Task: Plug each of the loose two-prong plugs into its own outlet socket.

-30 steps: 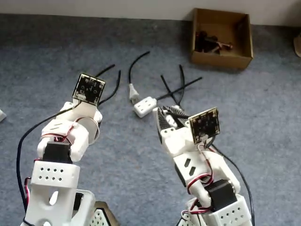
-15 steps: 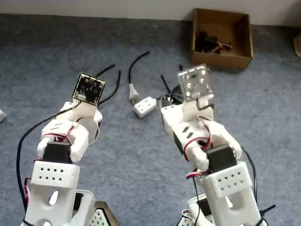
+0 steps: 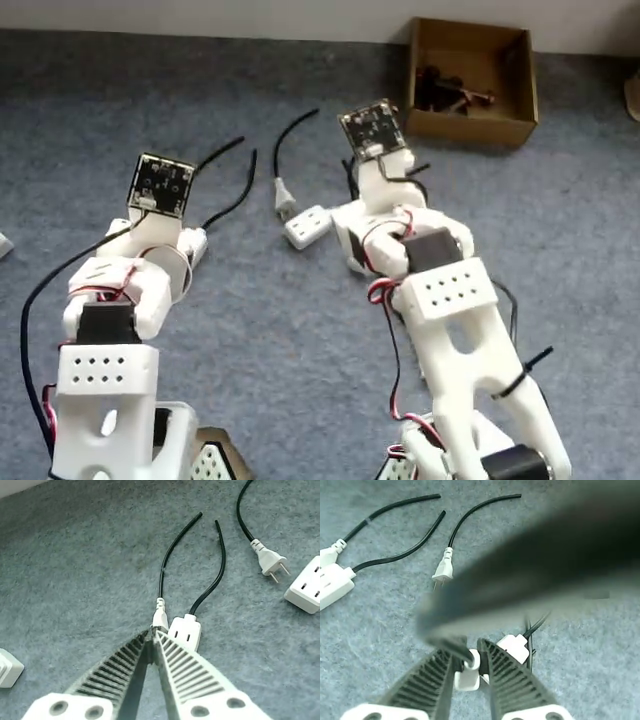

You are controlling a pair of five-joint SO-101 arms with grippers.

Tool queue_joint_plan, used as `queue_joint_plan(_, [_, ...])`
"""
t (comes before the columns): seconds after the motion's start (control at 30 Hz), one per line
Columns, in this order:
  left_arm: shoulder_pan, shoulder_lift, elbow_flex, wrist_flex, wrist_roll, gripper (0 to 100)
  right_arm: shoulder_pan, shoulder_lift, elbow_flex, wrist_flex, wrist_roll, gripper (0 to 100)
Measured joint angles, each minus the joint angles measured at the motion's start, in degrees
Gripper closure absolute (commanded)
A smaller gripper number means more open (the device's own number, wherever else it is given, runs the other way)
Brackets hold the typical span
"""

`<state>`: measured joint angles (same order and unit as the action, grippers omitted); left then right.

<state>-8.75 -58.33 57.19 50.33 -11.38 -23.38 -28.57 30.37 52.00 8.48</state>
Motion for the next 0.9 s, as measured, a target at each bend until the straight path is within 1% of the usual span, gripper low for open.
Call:
queue_joint_plan(0.2, [-3.9, 0.0, 0.0, -0.1, 0.0, 100, 0.1, 8.3, -7.0, 0.0, 2.4, 99.3])
queue_joint_plan(0.5, [-8.4, 0.0, 0.0, -0.1, 0.0, 100, 0.1, 20.7, -16.7, -0.3, 2.8, 99.3])
queue_joint_plan(0.6, [-8.6, 0.0, 0.0, -0.1, 0.0, 100, 0.1, 21.8, -17.4, -3.8, 2.7, 99.3])
queue_joint_plan(0.73, [-8.6, 0.0, 0.0, -0.1, 0.0, 100, 0.1, 21.8, -17.1, -10.4, -0.4, 99.2])
queue_joint_plan(0.9, [-8.6, 0.0, 0.0, -0.1, 0.0, 100, -0.9, 21.8, -9.0, -20.2, -3.7, 99.2])
